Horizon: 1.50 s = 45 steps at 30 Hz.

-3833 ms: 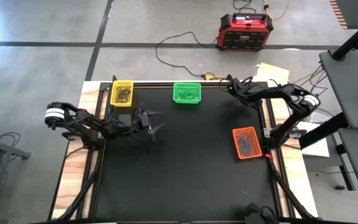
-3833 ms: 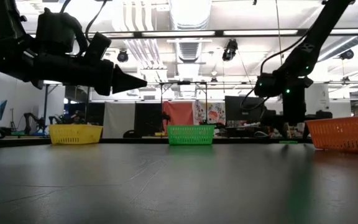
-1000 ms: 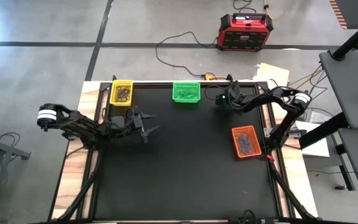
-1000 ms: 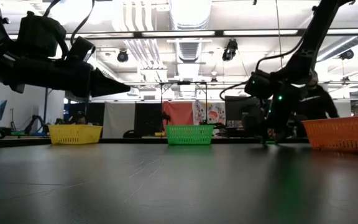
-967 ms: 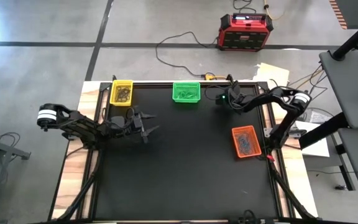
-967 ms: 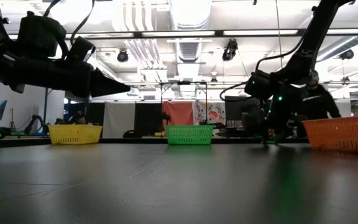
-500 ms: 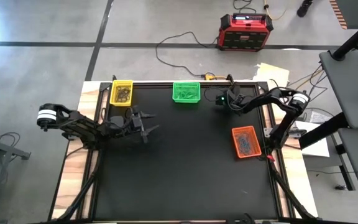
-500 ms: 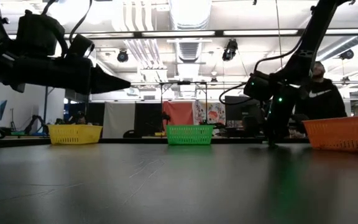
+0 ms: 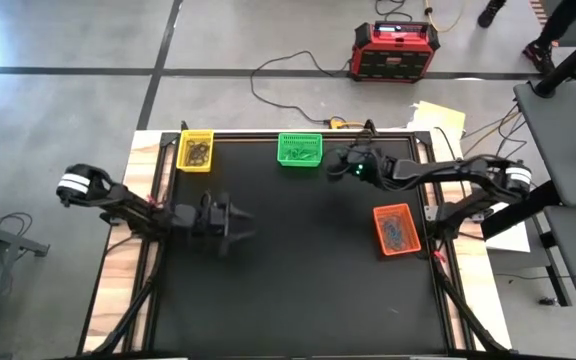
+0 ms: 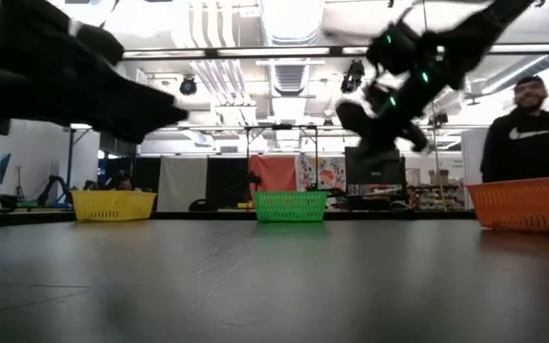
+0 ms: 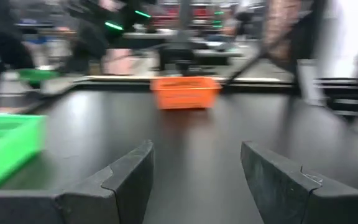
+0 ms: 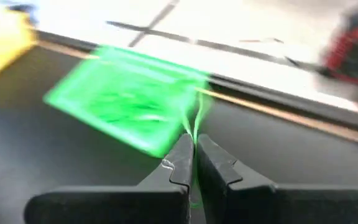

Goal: Sort rubber bands into baskets
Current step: Put the green rubber band into the green bin, then return to Home Position

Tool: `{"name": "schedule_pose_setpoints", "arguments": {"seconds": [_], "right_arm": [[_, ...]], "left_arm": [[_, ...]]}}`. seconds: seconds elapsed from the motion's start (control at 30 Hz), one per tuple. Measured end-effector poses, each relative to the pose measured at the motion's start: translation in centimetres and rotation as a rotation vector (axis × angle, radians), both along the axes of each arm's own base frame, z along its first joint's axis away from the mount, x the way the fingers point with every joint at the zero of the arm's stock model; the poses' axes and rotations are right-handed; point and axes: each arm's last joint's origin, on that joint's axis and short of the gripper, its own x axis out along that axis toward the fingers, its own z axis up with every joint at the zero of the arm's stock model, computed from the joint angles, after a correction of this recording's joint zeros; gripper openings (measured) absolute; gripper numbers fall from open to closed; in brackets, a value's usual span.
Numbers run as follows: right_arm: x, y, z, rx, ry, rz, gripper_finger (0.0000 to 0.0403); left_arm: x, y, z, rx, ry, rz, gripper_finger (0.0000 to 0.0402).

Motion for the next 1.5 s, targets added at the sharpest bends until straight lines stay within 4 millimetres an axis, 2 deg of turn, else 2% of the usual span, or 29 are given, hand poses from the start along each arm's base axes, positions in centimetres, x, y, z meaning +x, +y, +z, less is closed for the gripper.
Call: {"name": "schedule_pose_setpoints", "arguments": {"seconds": [0.17,0.3,0.4,0.57,0.67,0.77,1.03,1.17,1.3,1.43,1.5], "right_arm": [[3.2,0.0,3.6,-0.017,0.025,0.324,0.0009],[5.6,-2.5,4.2,-0.062,0.156,0.457,0.0009],[7.5,-5.1,3.4,-0.050,0.180,0.544,0.0009],[9.5,-9.5,0.5,0.067,0.202,0.544,0.0009],[10.6,-10.5,-0.8,0.154,0.137,0.656,0.0009],[11.7,-11.1,-1.5,0.167,0.151,0.647,0.0009],[12.7,-12.3,-2.1,0.222,0.284,0.610,0.0022],[12.6,-12.5,-2.2,0.219,0.300,0.586,0.0063],[12.2,-12.7,-2.3,0.216,0.338,0.567,0.0114],[12.3,-12.5,-2.4,0.222,0.341,0.575,0.0152],[12.4,-12.3,-2.2,0.218,0.340,0.582,0.0164]], "left_arm": [[-0.8,-3.6,0.4,-0.027,-0.035,-0.194,0.0223],[-1.5,-5.4,0.6,-0.107,-0.056,-0.258,0.0223],[-1.9,-6.2,0.6,-0.161,-0.047,-0.288,0.0223],[-2.1,-6.5,1.3,-0.298,-0.099,-0.276,0.0223],[-2.1,-6.5,1.4,-0.305,-0.104,-0.277,0.0223],[-2.2,-6.3,1.6,-0.277,-0.126,-0.248,0.0223],[-2.5,-5.7,3.0,-0.100,-0.211,-0.117,0.0223],[-2.8,-5.2,3.5,-0.126,-0.238,0.001,0.0223],[-2.8,-5.1,3.7,-0.154,-0.245,0.016,0.0223],[-2.6,-5.2,2.8,-0.066,-0.171,0.021,0.0223],[-2.5,-5.4,2.1,-0.080,-0.114,-0.004,0.0223]]}}
